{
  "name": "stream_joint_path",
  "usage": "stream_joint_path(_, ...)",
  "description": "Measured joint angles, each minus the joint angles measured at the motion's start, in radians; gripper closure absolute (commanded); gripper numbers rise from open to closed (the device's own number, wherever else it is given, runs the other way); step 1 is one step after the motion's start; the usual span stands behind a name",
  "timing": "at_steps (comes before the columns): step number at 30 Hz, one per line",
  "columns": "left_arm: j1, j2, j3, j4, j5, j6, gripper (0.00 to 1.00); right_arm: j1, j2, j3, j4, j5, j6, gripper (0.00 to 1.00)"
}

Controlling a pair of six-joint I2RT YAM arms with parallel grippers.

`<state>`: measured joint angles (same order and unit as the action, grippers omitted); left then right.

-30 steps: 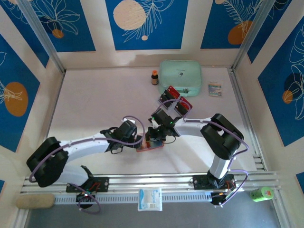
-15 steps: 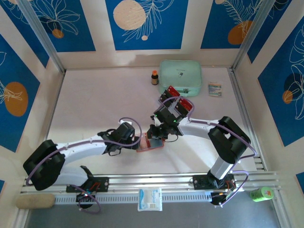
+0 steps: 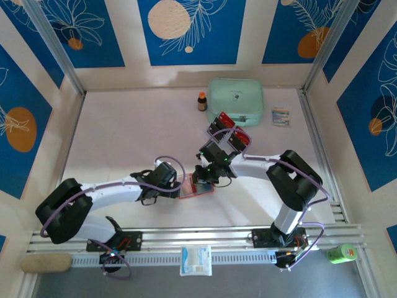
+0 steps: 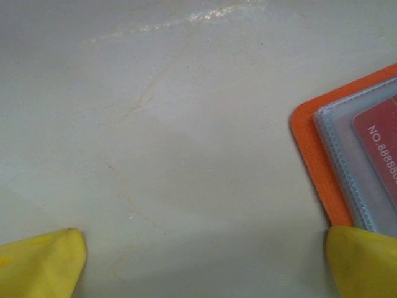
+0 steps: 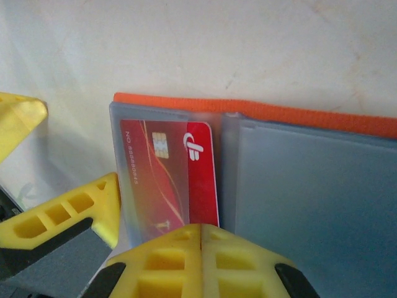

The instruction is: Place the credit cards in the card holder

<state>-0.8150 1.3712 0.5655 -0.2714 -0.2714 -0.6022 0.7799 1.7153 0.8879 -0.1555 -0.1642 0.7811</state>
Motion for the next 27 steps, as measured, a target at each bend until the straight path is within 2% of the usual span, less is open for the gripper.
stream_joint_path(17, 0.002, 0.007, 0.010, -0.007, 0.001, 0.005, 0.00, 0.053, 0.054, 0.037, -0.011, 0.000, 0.011, 1.00)
stream_joint_path(27, 0.033, -0.060, 0.040, -0.058, 0.004, -0.021, 0.00, -0.011, -0.068, 0.038, -0.051, 0.004, -0.001, 0.99)
